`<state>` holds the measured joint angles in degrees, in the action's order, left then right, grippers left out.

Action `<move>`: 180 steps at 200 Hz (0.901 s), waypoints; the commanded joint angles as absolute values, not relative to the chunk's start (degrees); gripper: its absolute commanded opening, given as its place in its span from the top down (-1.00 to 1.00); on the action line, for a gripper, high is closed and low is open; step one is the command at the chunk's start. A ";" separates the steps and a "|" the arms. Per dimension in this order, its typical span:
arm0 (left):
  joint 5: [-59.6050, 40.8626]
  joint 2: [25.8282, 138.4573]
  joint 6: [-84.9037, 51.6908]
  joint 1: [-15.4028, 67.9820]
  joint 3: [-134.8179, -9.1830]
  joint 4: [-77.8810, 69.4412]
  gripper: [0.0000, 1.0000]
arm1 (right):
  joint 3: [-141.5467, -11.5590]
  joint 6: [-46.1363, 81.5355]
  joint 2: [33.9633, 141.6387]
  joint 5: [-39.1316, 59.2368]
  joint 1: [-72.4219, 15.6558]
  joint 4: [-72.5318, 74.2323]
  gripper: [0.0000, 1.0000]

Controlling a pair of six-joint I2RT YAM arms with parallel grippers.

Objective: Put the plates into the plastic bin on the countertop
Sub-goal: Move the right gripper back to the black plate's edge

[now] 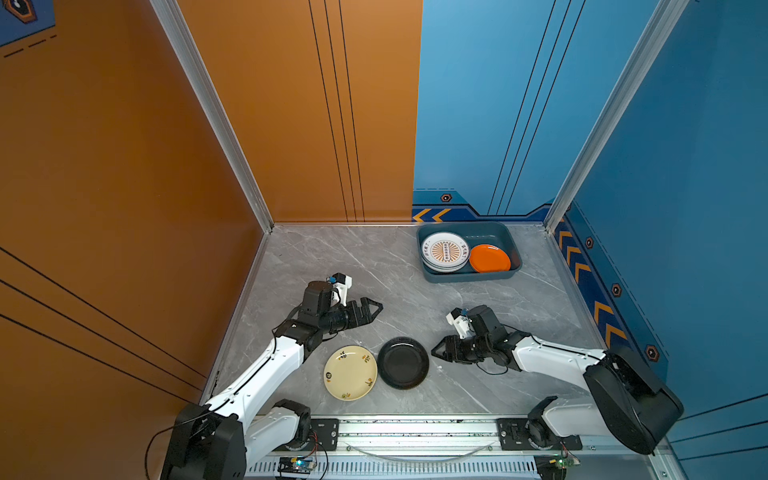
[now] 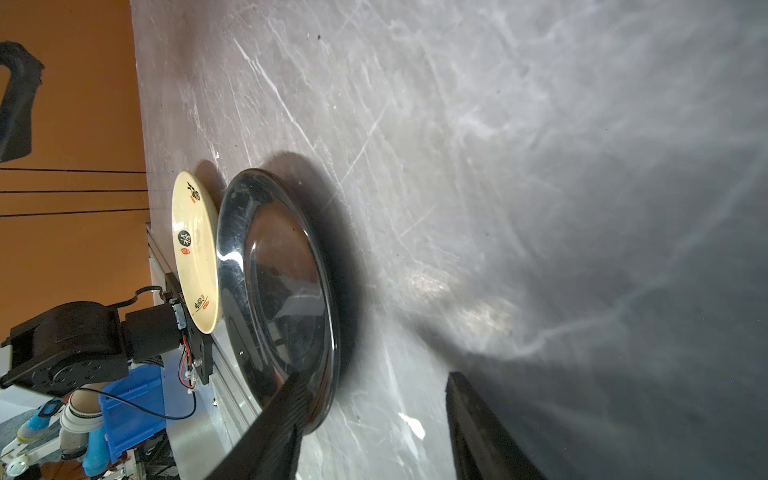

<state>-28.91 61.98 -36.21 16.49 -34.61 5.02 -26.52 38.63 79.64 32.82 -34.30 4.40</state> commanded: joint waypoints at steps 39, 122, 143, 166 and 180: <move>-28.30 61.18 -35.37 16.43 -34.67 6.76 -0.96 | -29.03 41.64 86.53 29.45 -39.15 9.90 0.03; -28.39 62.38 -34.89 16.25 -35.10 6.51 -0.96 | -33.00 39.83 91.93 26.90 -42.19 6.33 0.43; -28.48 62.74 -34.88 16.26 -35.03 6.24 -0.96 | -33.04 39.85 92.56 27.07 -42.36 6.72 0.57; -28.78 63.25 -34.74 16.25 -34.86 5.80 -0.96 | -33.14 39.65 92.22 27.24 -42.36 6.64 0.69; -28.83 63.53 -34.77 16.24 -34.69 5.50 -0.96 | -33.24 39.41 91.65 27.31 -42.11 6.18 0.76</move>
<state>-28.91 62.89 -35.86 16.49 -34.61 5.80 -33.10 40.32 91.05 28.82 -41.85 10.48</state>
